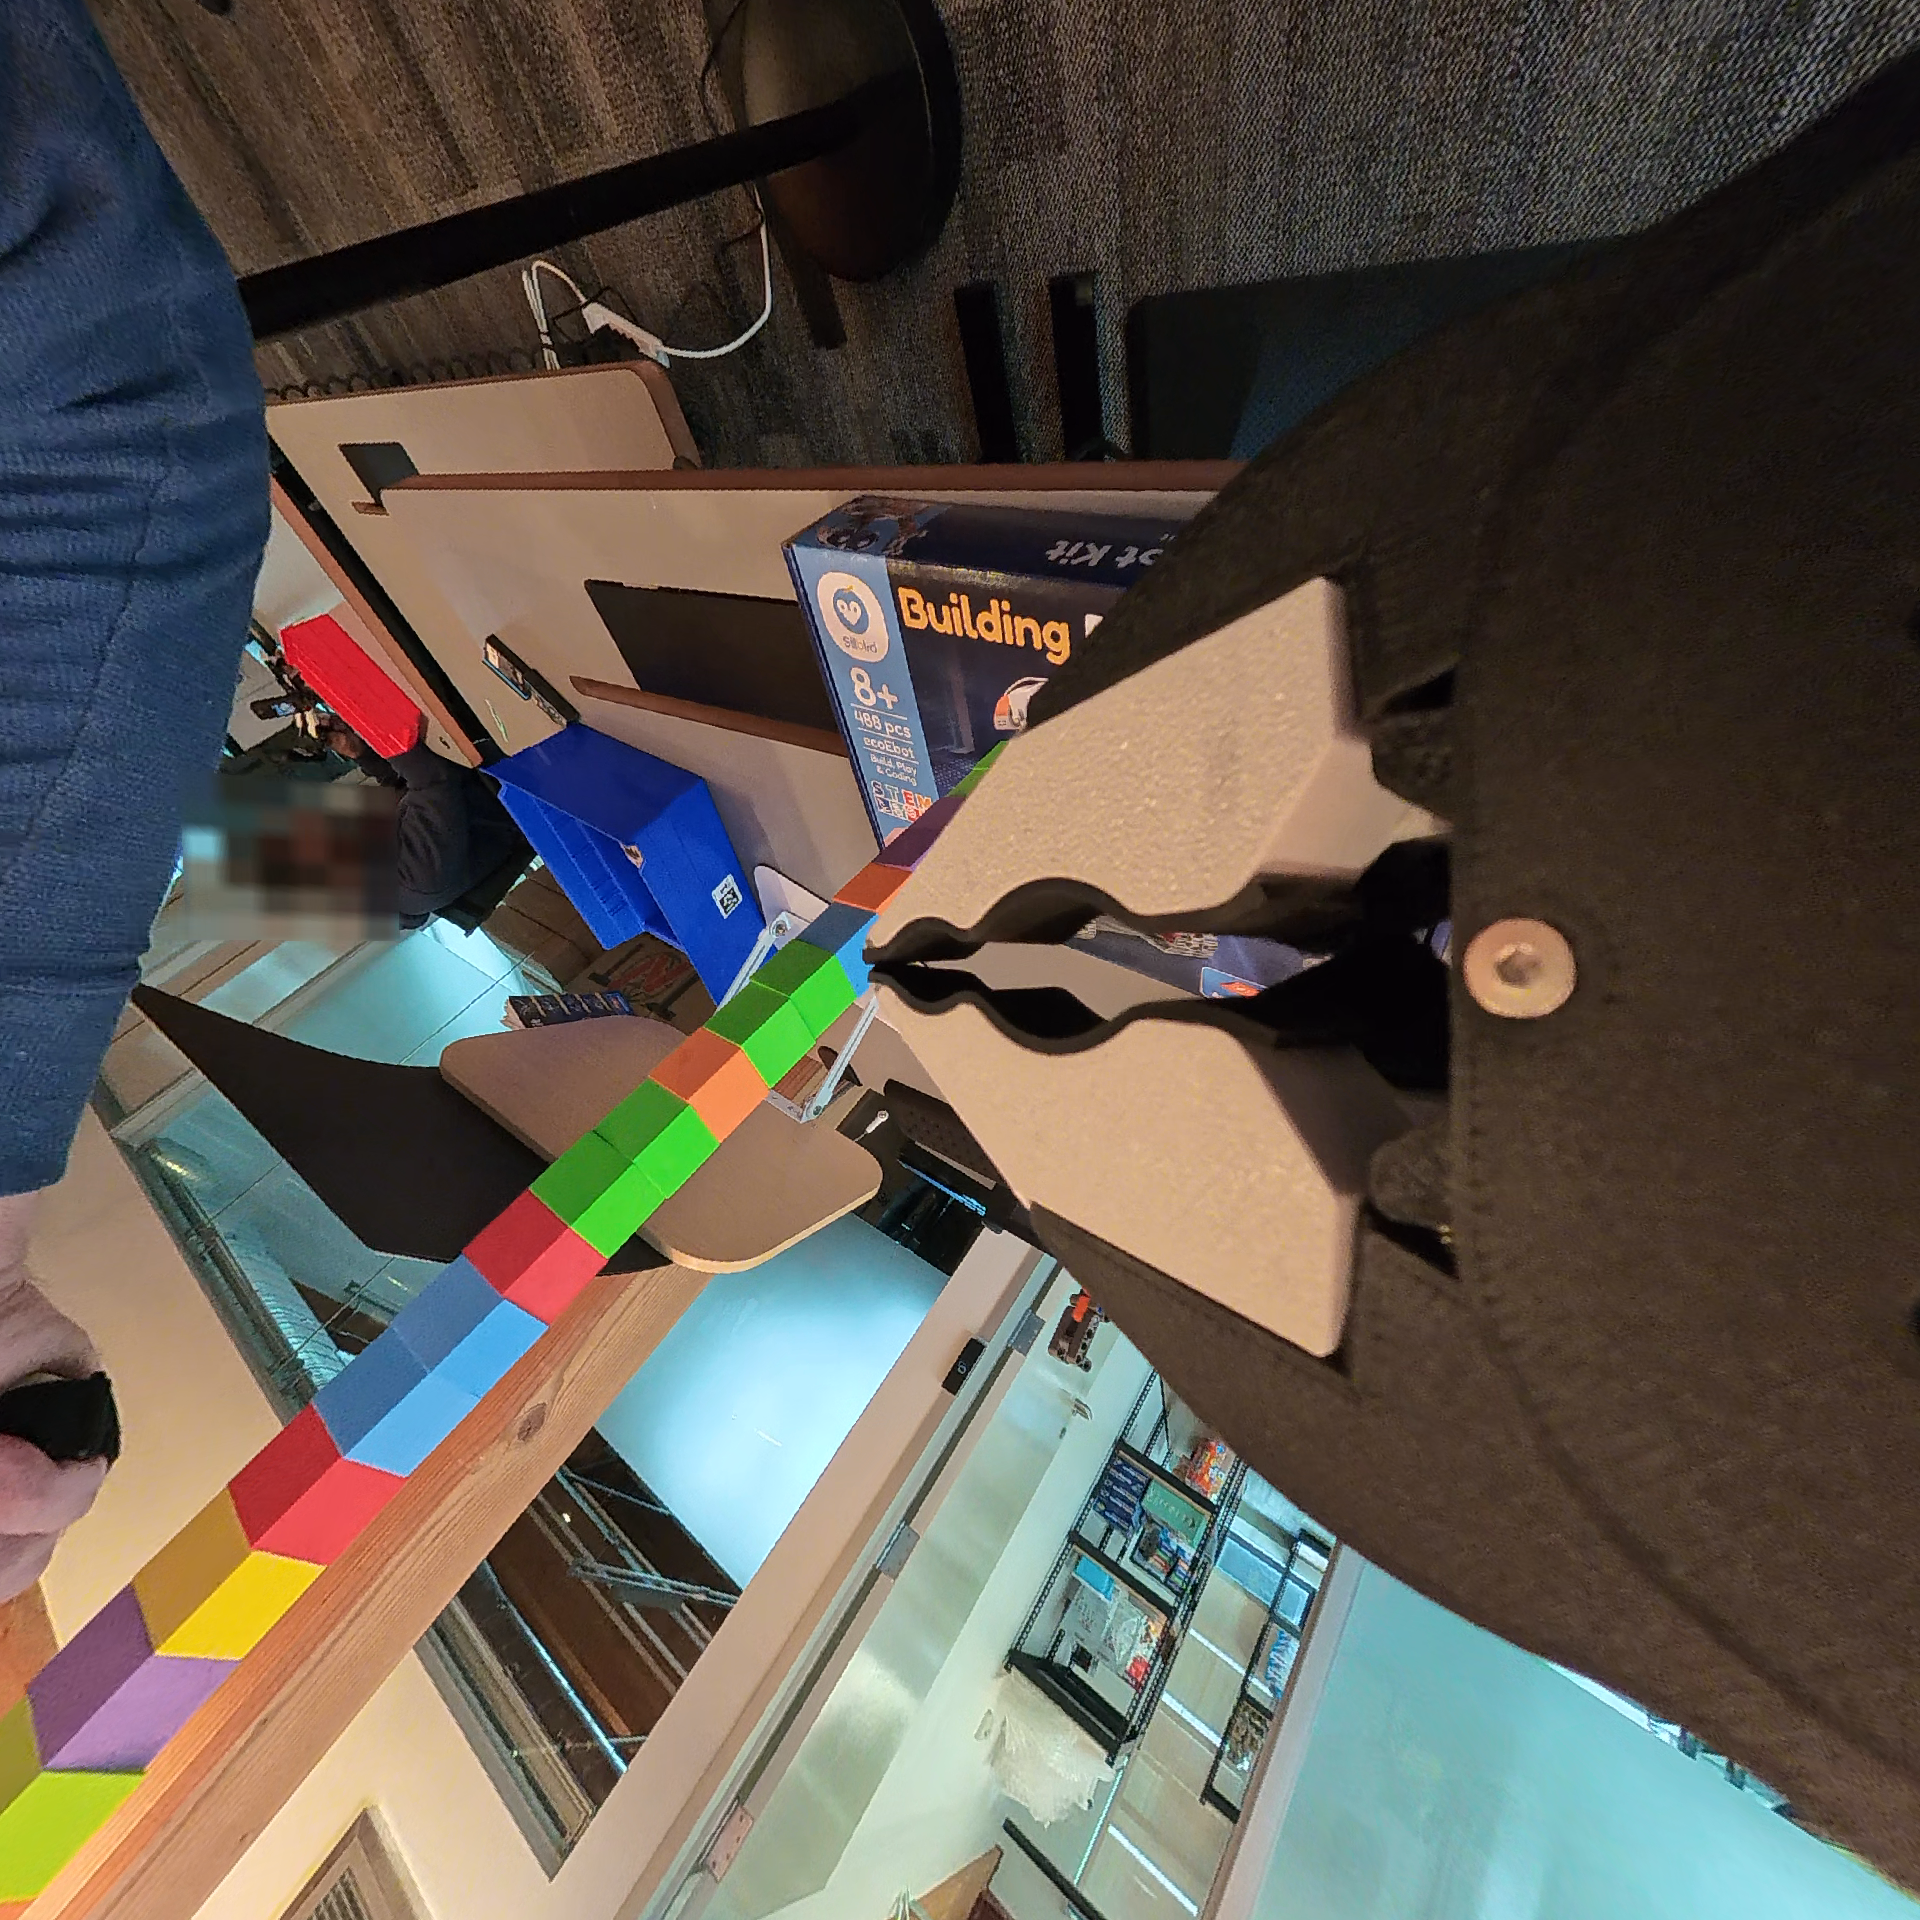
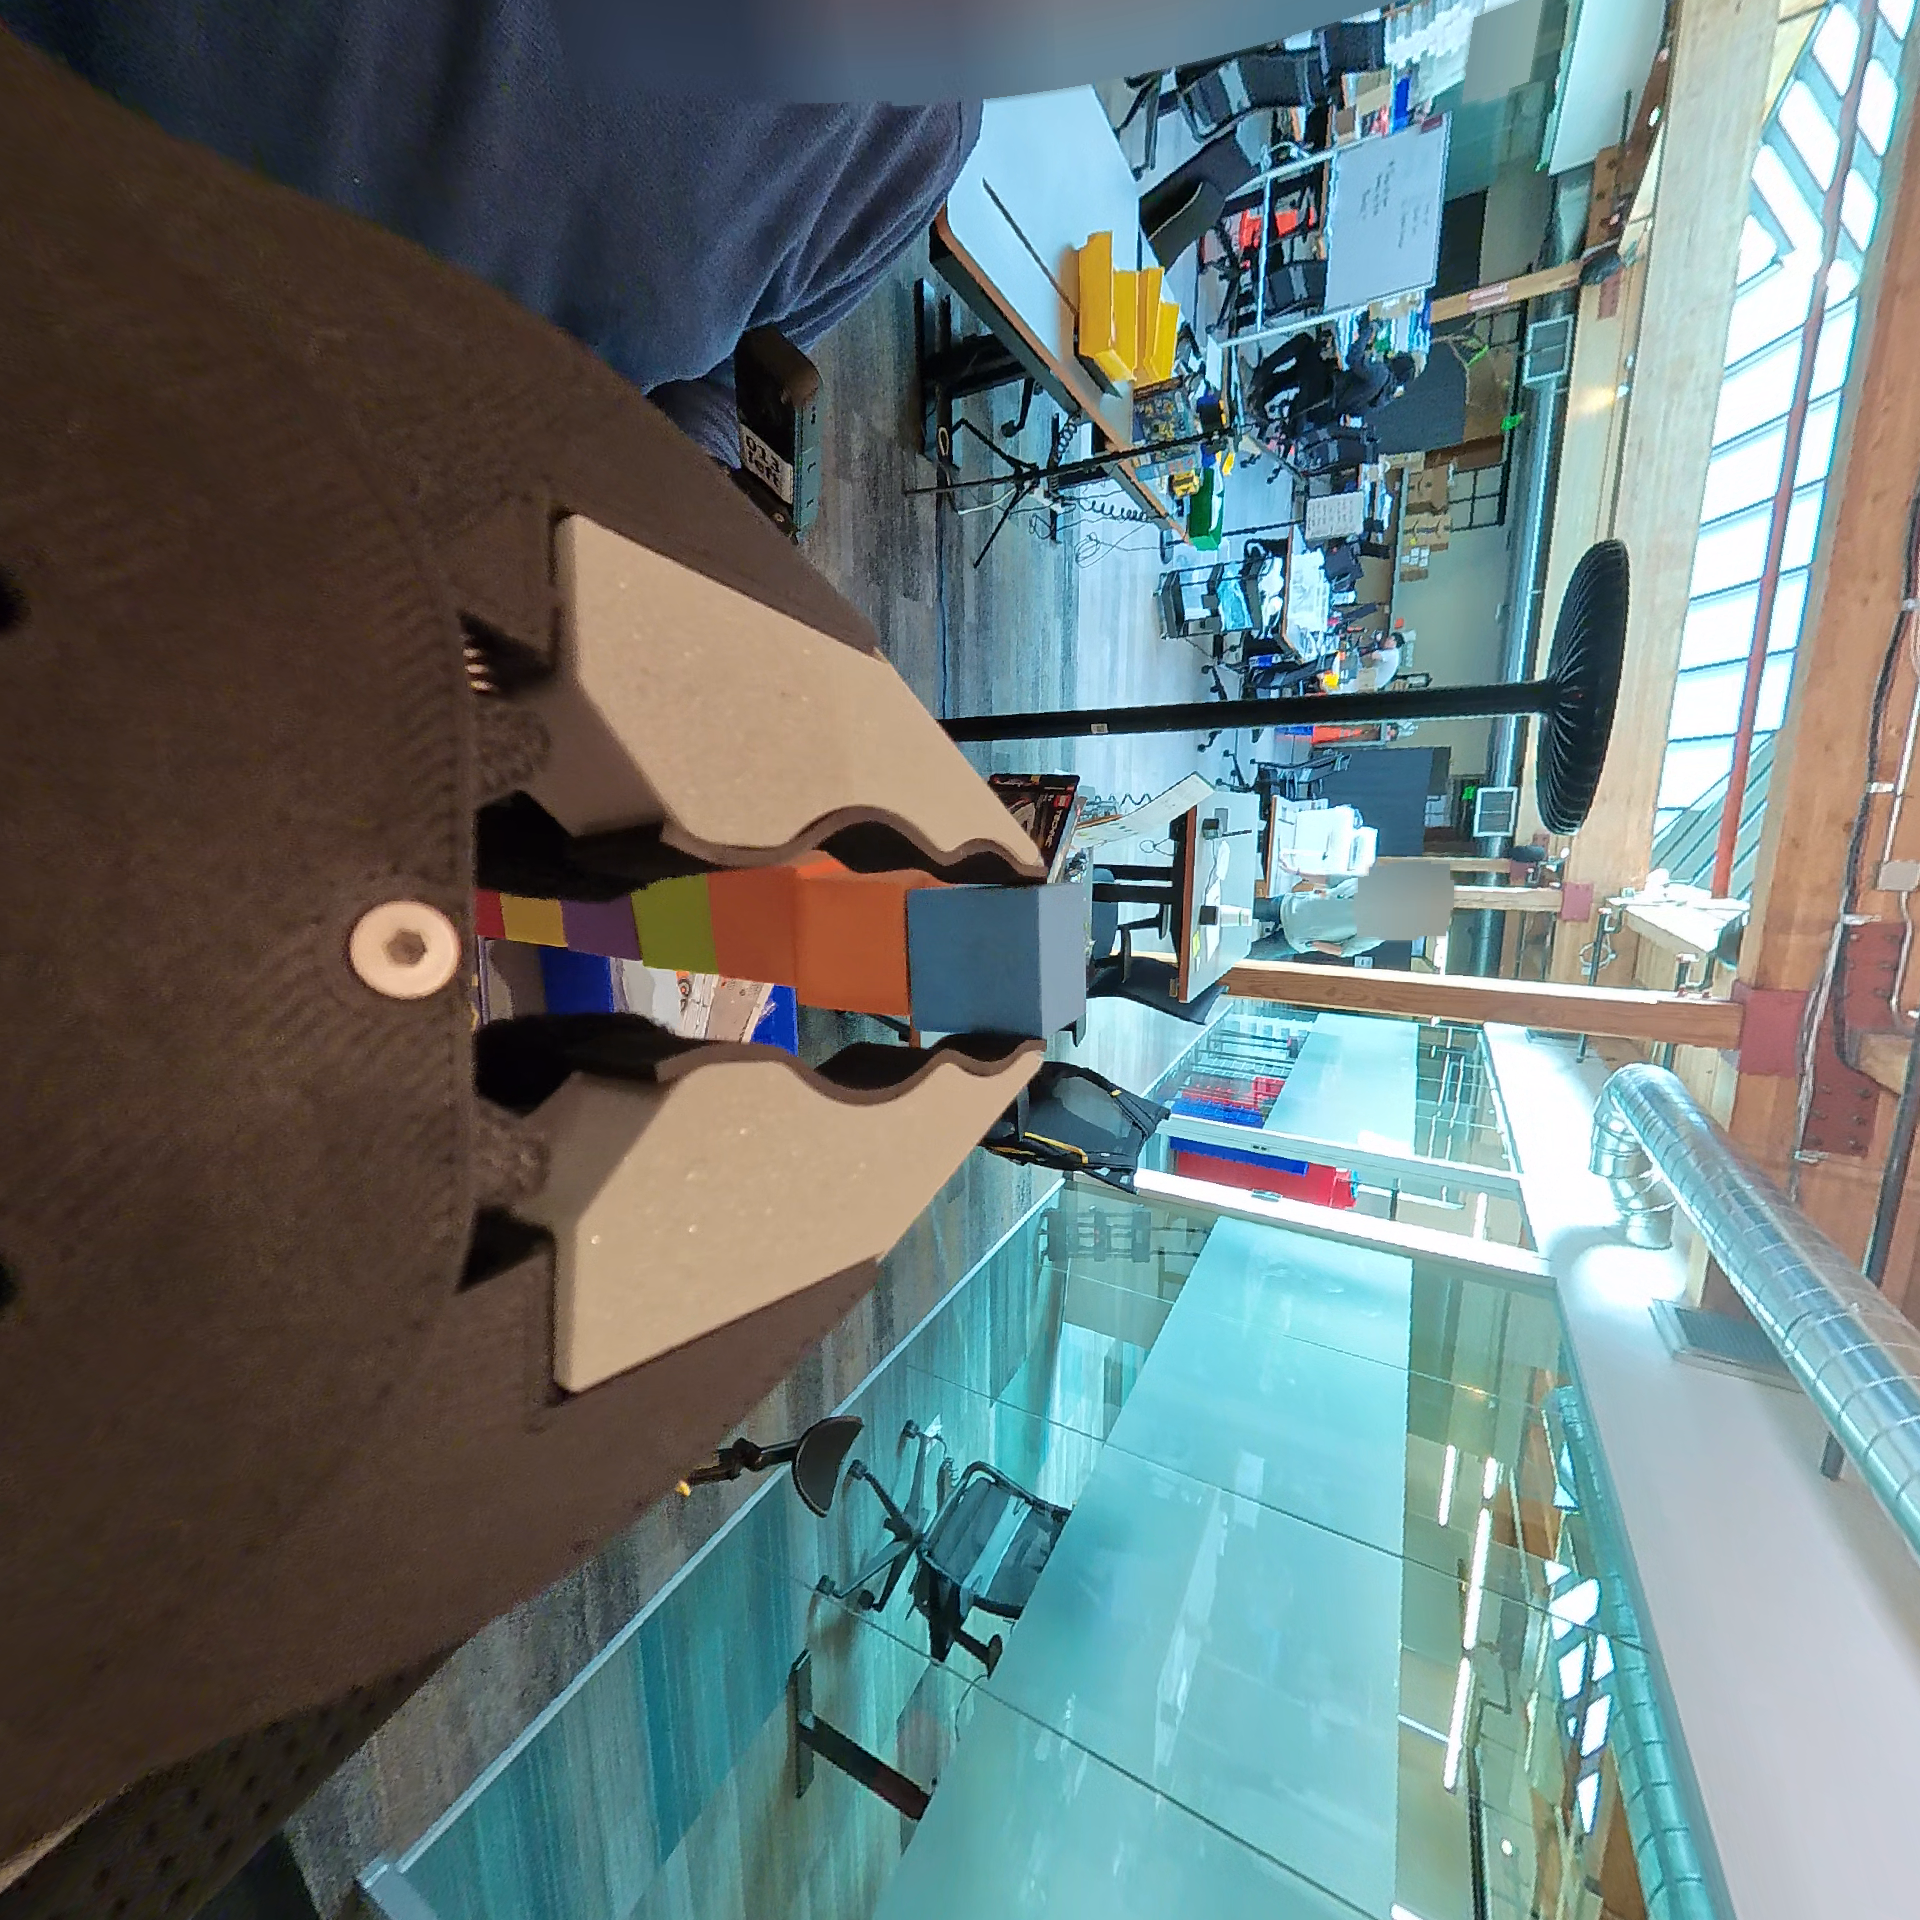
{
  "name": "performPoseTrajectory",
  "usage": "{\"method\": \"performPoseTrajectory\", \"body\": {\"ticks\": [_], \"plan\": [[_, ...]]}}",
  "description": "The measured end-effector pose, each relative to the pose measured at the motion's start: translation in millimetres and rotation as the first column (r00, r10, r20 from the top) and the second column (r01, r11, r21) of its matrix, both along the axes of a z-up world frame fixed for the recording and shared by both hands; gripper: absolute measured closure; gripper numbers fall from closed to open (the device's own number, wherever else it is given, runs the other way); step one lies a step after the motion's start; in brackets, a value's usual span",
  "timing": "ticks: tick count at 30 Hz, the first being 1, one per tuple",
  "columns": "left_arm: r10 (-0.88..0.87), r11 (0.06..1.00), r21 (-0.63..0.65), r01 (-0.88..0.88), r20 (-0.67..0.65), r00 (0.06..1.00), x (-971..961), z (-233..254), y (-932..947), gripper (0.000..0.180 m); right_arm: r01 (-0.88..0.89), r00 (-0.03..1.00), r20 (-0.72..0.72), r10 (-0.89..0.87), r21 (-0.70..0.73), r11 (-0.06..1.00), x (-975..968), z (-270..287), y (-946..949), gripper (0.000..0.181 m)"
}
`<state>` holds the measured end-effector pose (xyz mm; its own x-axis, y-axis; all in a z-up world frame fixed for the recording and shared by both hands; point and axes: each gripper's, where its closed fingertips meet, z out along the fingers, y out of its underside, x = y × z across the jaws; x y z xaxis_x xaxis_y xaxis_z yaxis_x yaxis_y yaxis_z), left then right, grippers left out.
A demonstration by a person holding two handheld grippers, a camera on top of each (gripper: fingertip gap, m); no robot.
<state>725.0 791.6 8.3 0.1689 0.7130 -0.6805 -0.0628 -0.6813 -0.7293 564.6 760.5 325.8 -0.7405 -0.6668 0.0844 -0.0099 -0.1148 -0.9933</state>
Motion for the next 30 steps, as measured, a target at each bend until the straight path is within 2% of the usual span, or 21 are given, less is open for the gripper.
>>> {"method": "performPoseTrajectory", "body": {"ticks": [3, 6, 7, 8, 13, 17, 22, 24, 26, 27, 28, 29, 30], "plan": [[-0.006, 1.0, 0.0, 0.006, 0.007, 1.0, -2, -1, 0, 0.18, 0.002, 1.0, 0.017, -0.002, 0.017, 1.0, -1, -2, -2, 0.153], [-0.011, 1.0, -0.004, 0.011, 0.017, 1.0, -3, -4, 0, 0.18, 0.016, 0.999, 0.034, -0.017, 0.014, 1.0, -4, -1, -3, 0.13], [-0.014, 1.0, -0.004, 0.014, 0.018, 1.0, -3, -4, 0, 0.18, 0.03, 0.998, 0.052, -0.031, 0.015, 0.999, -6, 0, -3, 0.117], [-0.015, 1.0, -0.003, 0.015, 0.019, 1.0, -3, -4, 0, 0.18, 0.037, 0.998, 0.055, -0.037, 0.007, 0.999, -7, 2, -2, 0.115], [-0.027, 1.0, -0.009, 0.027, 0.012, 1.0, -3, -1, 0, 0.18, 0.109, 0.993, 0.038, -0.108, -0.031, 0.994, -14, 2, 7, 0.108], [-0.029, 0.999, -0.045, 0.029, 0.002, 1.0, -5, 4, -5, 0.18, 0.163, 0.985, 0.081, -0.155, -0.109, 0.981, -21, 7, 28, 0.107], [-0.013, 0.999, 0.035, 0.015, -0.053, 0.998, -1, 20, -23, 0.18, 0.262, 0.963, 0.098, -0.252, -0.097, 0.96, -37, -10, 45, 0.098], [-0.002, 0.998, 0.058, 0.005, -0.059, 0.998, -3, 20, -28, 0.179, 0.289, 0.955, 0.094, -0.28, -0.107, 0.951, -36, -21, 56, 0.102], [0.018, 0.992, 0.127, -0.008, -0.074, 0.997, -8, 19, -29, 0.169, 0.372, 0.928, 0.087, -0.363, -0.136, 0.918, -35, -38, 68, 0.102], [0.002, 0.982, 0.186, 0.012, -0.075, 0.997, -11, 14, -21, 0.158, 0.403, 0.914, 0.114, -0.389, -0.176, 0.898, -29, -48, 77, 0.107], [-0.034, 0.971, 0.233, 0.047, -0.058, 0.998, -15, 2, -6, 0.154, 0.443, 0.895, 0.146, -0.421, -0.203, 0.873, -25, -62, 86, 0.111], [-0.037, 0.963, 0.264, 0.048, -0.047, 0.998, -22, -12, 8, 0.146, 0.501, 0.865, 0.176, -0.471, -0.232, 0.834, -23, -81, 96, 0.113], [-0.017, 0.958, 0.285, 0.028, -0.042, 0.999, -31, -30, 21, 0.131, 0.56, 0.828, 0.222, -0.515, -0.276, 0.781, -23, -103, 109, 0.122]]}}
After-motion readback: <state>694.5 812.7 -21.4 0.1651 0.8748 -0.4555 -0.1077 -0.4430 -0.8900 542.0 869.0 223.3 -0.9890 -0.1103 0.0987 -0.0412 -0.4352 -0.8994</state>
